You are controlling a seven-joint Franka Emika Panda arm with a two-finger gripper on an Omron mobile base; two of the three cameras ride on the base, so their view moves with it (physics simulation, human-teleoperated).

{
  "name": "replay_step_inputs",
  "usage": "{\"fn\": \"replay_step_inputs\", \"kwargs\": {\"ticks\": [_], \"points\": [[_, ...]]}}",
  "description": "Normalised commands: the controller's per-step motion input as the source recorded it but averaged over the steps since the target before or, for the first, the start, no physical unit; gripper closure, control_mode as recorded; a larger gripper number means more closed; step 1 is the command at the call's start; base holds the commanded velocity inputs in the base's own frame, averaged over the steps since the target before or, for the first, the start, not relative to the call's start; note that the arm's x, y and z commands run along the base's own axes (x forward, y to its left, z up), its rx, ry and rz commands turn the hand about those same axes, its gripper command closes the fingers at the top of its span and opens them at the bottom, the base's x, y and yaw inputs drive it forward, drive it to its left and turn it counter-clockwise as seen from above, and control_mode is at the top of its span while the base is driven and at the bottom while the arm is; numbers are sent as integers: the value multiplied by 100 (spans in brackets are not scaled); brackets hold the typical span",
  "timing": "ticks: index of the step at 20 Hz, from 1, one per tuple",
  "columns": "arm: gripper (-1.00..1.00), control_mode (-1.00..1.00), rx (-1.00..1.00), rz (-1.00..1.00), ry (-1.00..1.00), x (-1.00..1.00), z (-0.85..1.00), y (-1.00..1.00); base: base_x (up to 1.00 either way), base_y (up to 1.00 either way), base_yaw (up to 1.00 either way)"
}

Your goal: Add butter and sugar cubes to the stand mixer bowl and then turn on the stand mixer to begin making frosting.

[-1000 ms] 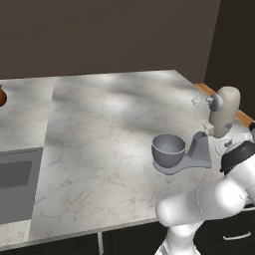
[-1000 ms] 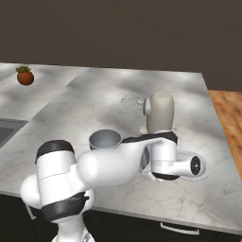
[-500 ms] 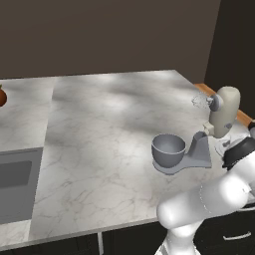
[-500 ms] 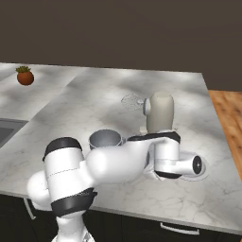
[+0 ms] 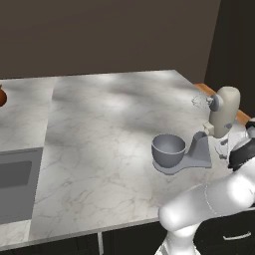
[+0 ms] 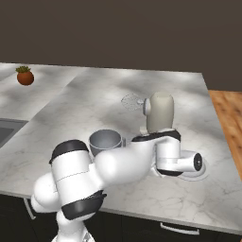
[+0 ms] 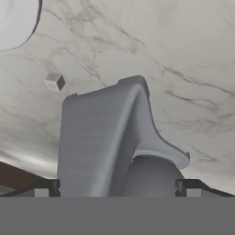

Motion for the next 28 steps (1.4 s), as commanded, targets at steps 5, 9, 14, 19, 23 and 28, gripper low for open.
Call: {"fn": "replay_step_inputs", "kwargs": {"ticks": [5, 9, 14, 19, 23, 28], "points": [[-100, -100, 0, 0, 0, 6, -12, 0, 0, 0, 0], [-100, -100, 0, 0, 0, 0, -11, 0, 0, 0, 0], [-100, -100, 0, 0, 0, 0, -14, 0, 0, 0, 0], [-100, -100, 0, 0, 0, 0, -7, 0, 0, 0, 0], [-100, -100, 0, 0, 0, 0, -1, 11, 0, 0, 0], [-100, -100, 0, 0, 0, 2, -4, 17, 0, 0, 0]]}}
